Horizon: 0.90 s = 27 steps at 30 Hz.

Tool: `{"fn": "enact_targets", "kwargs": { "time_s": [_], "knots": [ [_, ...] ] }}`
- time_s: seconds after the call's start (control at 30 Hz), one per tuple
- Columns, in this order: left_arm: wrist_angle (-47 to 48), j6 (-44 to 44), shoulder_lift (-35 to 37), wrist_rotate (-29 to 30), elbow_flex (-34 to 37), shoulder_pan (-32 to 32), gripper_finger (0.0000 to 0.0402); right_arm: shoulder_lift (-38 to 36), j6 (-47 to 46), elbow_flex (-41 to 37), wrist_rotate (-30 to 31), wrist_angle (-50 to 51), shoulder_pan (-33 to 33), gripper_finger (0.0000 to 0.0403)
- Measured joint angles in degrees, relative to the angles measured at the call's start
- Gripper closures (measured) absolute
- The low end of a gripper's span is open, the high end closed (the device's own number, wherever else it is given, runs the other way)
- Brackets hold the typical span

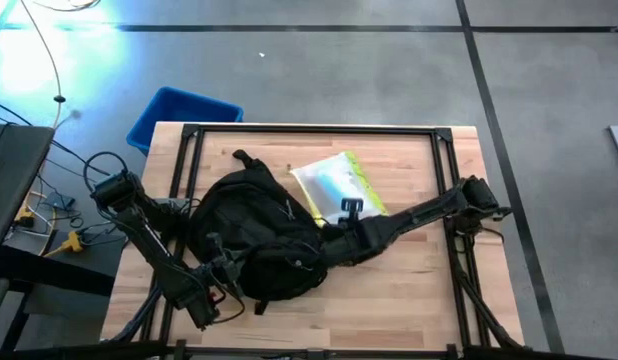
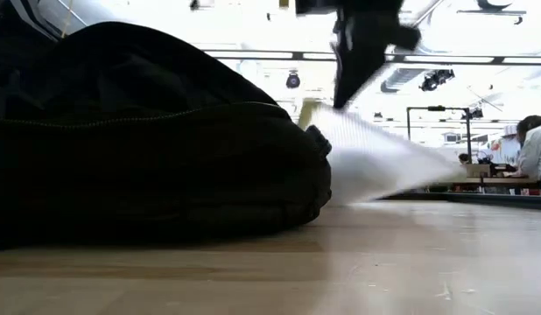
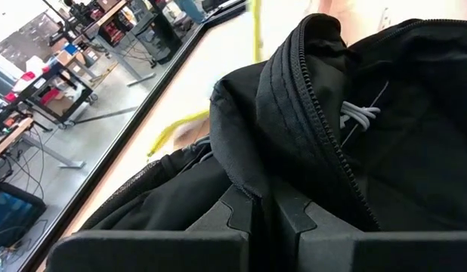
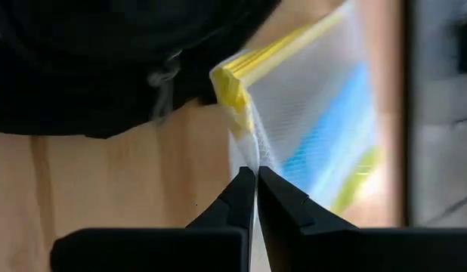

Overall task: Unpack backpack
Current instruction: Remove the yellow zip bag from the black backpack

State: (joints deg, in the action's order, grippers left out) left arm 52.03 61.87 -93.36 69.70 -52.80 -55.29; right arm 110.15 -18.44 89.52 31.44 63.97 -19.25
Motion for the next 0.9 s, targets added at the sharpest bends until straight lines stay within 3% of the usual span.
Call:
{"fn": "enact_targets", "kwargs": {
  "time_s": [0.17,0.33,0.43,0.63,0.9],
  "knots": [
    [-0.2,0.0,0.0,0.0,0.0,0.0,0.0402,0.0,-3.2,-11.4,0.1,-7.1,3.5,0.0403],
    [-0.2,-0.2,0.0,0.2,0.0,0.2,0.0402,0.1,-13.2,-18.6,-0.3,2.2,10.6,0.0403],
    [-0.6,-0.9,0.0,0.4,0.0,0.2,0.0402,0.1,-19.8,-20.9,-4.2,8.1,13.9,0.0403],
    [-1.1,-0.9,0.0,0.4,0.0,0.2,0.0402,0.1,-25.6,-21.0,-13.0,13.7,14.5,0.0403],
    [-1.7,-1.0,0.0,0.2,0.0,0.2,0.0402,0.1,-26.6,-11.5,-9.2,24.4,11.2,0.0402]
  ]
}}
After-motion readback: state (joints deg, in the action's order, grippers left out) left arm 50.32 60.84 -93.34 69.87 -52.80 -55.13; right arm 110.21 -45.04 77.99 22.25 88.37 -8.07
